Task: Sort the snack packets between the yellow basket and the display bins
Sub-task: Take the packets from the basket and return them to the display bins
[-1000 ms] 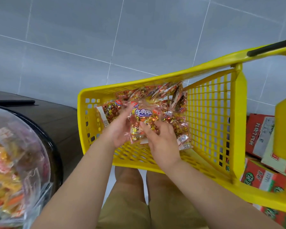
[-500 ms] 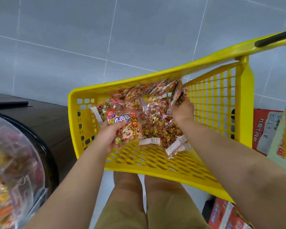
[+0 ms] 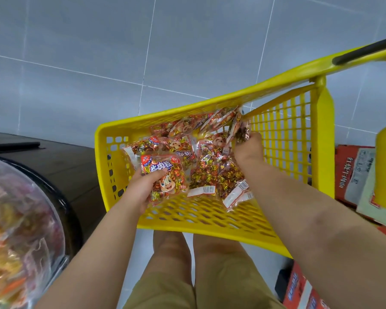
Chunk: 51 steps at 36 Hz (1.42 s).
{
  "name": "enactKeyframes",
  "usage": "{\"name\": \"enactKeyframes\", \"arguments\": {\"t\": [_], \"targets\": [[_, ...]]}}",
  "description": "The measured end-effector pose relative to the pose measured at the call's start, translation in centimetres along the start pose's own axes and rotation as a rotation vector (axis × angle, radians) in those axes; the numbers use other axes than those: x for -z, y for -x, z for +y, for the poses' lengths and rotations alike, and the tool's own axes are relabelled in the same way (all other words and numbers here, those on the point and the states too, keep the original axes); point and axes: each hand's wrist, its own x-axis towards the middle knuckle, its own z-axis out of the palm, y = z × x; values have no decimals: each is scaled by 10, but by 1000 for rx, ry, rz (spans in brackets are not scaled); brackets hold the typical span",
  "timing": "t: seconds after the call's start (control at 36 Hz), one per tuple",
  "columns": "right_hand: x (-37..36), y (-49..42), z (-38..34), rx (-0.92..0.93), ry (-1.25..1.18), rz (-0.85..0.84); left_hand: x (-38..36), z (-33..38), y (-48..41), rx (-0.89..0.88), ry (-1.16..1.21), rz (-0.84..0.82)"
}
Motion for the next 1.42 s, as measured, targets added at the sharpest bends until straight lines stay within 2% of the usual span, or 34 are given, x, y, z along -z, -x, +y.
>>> {"name": "enactKeyframes", "arguments": {"t": [0.08, 0.22, 0.36, 0.56, 0.67, 0.81, 0.94, 1.06, 1.19, 1.42], "targets": [[14, 23, 6, 56, 38, 42, 3, 3, 12, -8, -20, -22], [40, 66, 16, 58, -199, 71, 11, 13, 40, -33, -46, -64], [66, 114, 23, 136, -270, 147, 22, 25, 72, -83, -55, -103], [85, 172, 26, 108, -456, 32, 39, 29, 115, -156, 2, -161], [93, 195, 21, 109, -571, -144, 53, 26, 142, -183, 24, -169], [97, 225, 4, 108, -699, -507, 75, 12, 177, -223, 96, -134], [90, 256, -13, 52, -735, -794, 105, -19, 211, -291, 322, -61], [72, 283, -22, 80, -643, -971, 135, -57, 237, -320, 542, 30], [41, 327, -29, 158, -462, -1157, 176, -108, 266, -335, 689, 198], [-19, 425, -42, 378, -151, -1242, 260, -185, 310, -429, 894, 399]]}}
